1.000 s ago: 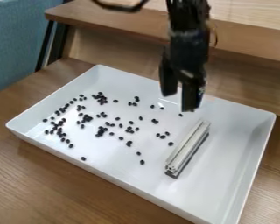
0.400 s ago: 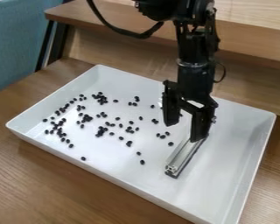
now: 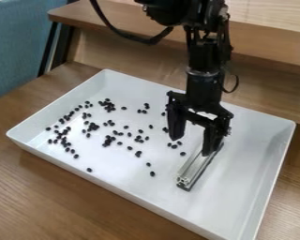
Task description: Sweep into pile
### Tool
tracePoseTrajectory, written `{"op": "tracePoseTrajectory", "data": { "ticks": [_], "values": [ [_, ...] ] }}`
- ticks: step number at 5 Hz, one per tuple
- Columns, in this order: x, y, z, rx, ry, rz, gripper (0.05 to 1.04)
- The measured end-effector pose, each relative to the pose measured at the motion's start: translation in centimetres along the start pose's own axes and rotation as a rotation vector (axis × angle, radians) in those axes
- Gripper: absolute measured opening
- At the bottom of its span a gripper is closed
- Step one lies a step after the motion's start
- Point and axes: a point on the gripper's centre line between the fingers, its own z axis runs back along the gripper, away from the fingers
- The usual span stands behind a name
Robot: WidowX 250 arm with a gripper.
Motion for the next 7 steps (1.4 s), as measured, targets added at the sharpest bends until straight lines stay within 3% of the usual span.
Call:
{"op": "tracePoseTrajectory", "data": {
  "ticks": [1, 4, 5, 6, 7],
  "values": [
    [0.2, -0.1, -0.4, -0.006, -0.02, 0.048, 0.999],
    [1.8, -1.4, -4.0, 0.013, -0.006, 0.035, 0.955],
    [2.3, -2.1, -4.3, 0.034, -0.042, 0.011, 0.679],
    [2.3, -2.1, -4.4, 0.039, -0.045, -0.018, 0.411],
    [1.4, -2.6, -4.6, 0.012, -0.035, -0.057, 0.398]
  ]
}}
